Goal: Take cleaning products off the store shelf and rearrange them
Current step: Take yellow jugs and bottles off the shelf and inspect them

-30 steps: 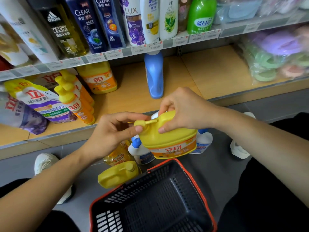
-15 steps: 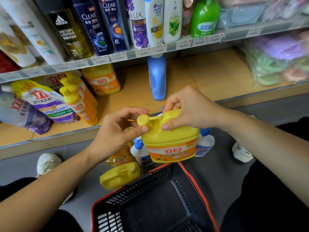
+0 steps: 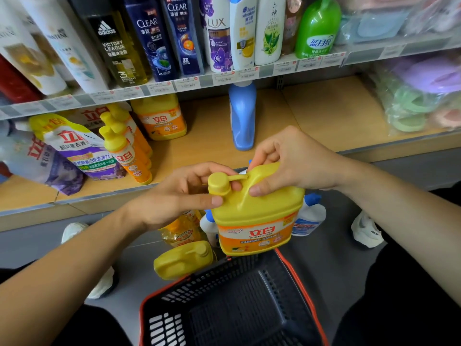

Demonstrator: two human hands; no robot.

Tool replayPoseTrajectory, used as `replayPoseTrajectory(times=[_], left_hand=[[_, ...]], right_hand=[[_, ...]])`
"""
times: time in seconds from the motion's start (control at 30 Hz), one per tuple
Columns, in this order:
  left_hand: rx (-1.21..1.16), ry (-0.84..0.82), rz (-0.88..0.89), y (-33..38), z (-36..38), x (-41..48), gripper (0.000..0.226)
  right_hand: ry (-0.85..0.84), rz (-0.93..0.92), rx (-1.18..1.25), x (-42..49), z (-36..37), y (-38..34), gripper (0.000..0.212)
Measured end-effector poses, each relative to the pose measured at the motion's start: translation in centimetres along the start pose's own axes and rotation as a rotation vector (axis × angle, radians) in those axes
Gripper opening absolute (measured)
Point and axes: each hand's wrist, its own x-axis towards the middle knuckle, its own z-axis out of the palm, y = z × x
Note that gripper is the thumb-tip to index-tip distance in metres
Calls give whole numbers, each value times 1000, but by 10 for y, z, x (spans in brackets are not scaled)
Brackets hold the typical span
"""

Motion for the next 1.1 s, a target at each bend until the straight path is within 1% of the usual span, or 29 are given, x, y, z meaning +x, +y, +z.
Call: replayPoseTrajectory(times=[0.07, 0.17, 0.23, 0.33, 0.4, 0.47, 0.5, 0.57, 0.63, 0.7, 0.73, 0.83, 0.9, 0.97, 1.03, 1.07, 1.1], left_hand=[[-8, 75, 42, -1, 2, 0, 41], [29, 266, 122, -3, 8, 0, 40], [166, 382, 191, -3, 10, -2, 36], [480, 551, 233, -4, 16, -4, 35], [634, 593, 263, -8, 19, -5, 38], [695, 539, 276, -10, 18, -4, 44], [680, 502, 264, -11, 15, -3, 45], [653, 438, 223, -14, 8, -1, 36], [579, 385, 121, -19, 2, 0, 28], [421, 336, -4, -23, -4, 1, 32], [370, 315, -33, -25, -8, 1, 35], [359, 311, -50, -29, -22, 2, 40], [336, 334, -105, -32, -29, 3, 47], [238, 363, -183, -37, -31, 1, 59], [126, 397, -242, -38, -31, 1, 84], [72, 410, -241, -38, -32, 1, 92], [16, 421, -227, -37, -32, 2, 95]], right_hand=[[17, -7, 21, 0, -1, -1, 37], [46, -4, 33, 1, -1, -2, 41], [62, 3, 38, 1, 0, -2, 40], [77, 9, 49, 2, 2, -1, 34], [98, 13, 48, 2, 3, 0, 33], [138, 17, 45, 3, 4, 1, 35], [164, 20, 46, 4, 3, 1, 38], [212, 19, 61, 4, 2, 2, 40], [266, 13, 112, 4, -1, 2, 40], [326, 2, 200, 4, -5, 3, 39], [351, -5, 247, 4, -6, 3, 37], [413, -43, 363, 3, -8, 0, 31], [445, -72, 431, 2, -9, -2, 24], [480, -86, 490, 3, -12, -3, 22], [528, -86, 558, 5, -15, -3, 26], [550, -80, 596, 6, -16, -3, 28], [571, -73, 636, 7, -18, -2, 30]])
